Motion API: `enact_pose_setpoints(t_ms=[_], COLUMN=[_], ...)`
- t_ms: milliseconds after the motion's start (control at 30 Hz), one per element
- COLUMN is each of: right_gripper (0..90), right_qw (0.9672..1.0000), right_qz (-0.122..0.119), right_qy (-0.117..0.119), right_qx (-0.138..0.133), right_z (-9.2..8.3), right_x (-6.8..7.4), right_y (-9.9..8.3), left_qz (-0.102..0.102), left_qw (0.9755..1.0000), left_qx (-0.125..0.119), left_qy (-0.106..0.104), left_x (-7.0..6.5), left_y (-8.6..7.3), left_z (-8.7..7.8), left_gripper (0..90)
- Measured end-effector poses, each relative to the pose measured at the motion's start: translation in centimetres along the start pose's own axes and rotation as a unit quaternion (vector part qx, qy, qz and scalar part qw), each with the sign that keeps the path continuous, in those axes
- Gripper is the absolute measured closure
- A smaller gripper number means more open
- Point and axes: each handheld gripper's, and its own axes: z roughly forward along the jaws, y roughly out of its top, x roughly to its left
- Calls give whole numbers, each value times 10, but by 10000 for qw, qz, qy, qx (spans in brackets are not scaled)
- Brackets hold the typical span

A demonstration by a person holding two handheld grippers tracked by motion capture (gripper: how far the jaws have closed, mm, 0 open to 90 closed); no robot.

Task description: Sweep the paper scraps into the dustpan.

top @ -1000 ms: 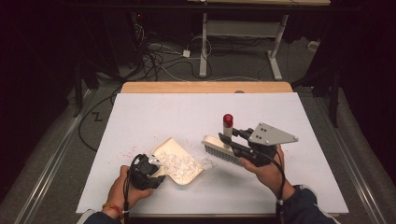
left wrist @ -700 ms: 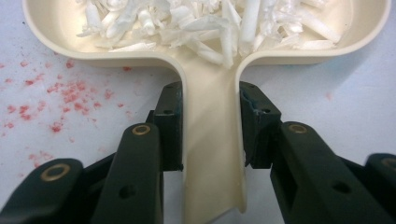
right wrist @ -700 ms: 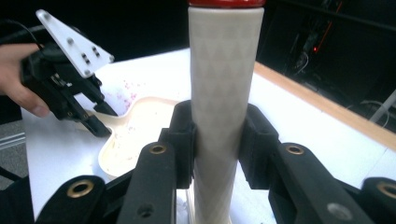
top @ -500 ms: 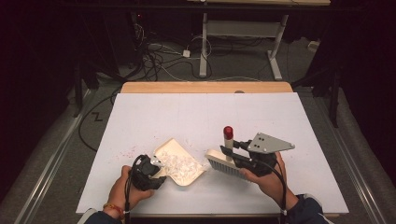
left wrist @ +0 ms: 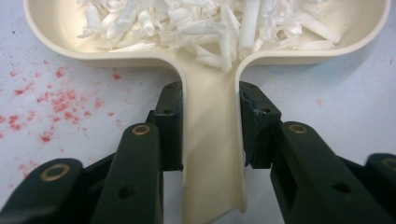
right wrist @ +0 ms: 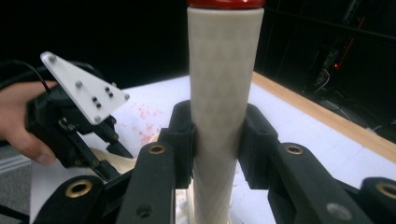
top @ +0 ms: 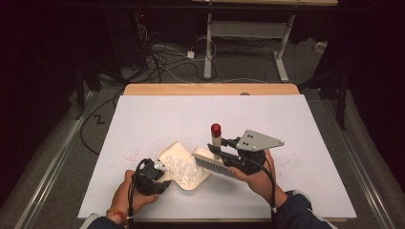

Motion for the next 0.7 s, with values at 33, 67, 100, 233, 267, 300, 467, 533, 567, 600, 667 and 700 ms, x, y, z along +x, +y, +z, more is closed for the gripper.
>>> enact_pose_setpoints(t_ms=[33, 67, 100, 233, 267, 300, 467, 533, 567, 600, 667, 700], right_gripper=[707, 707, 707, 707, 707, 707, 707, 707, 707, 707, 707, 707], right_qw=[10000, 9999, 9998, 9995, 9995, 9995, 9991, 9987, 9984, 9970, 9966, 9963], right_qz=[17, -8, -21, 153, 153, 169, 173, 155, 53, -102, -159, -154], right_qy=[-8, -56, -109, -108, -108, -150, -251, -356, -457, -700, -763, -802], right_qx=[-28, -104, -135, -236, -236, -240, -297, -320, -323, -300, -273, -270], right_z=[-2, -6, -7, -12, -12, -13, -12, -12, -11, -8, -6, -3], right_x=[0, -2, -3, -9, -9, -10, -13, -13, -14, -15, -17, -19], right_y=[1, 3, 4, 7, 7, 7, 8, 9, 9, 8, 8, 7], left_qz=[-2, -4, -9, -12, -11, -11, -1, -3, 3, -2, -9, -14], left_qw=[10000, 10000, 10000, 10000, 10000, 10000, 10000, 10000, 10000, 10000, 10000, 10000], left_qx=[1, 4, 6, 31, 28, 29, 40, 44, 46, 45, 42, 39], left_qy=[6, 9, 11, 13, 16, 17, 6, 7, 16, 14, 8, 5], left_x=[0, -1, -1, -1, -1, -1, -1, -1, -1, -1, -1, -1], left_y=[0, 0, 0, 0, 1, 1, 1, 2, 2, 2, 2, 2], left_z=[0, 0, 0, 0, 0, 0, 0, 0, 0, 0, 0, 1], left_gripper=[633, 632, 633, 632, 632, 632, 632, 632, 632, 632, 632, 632])
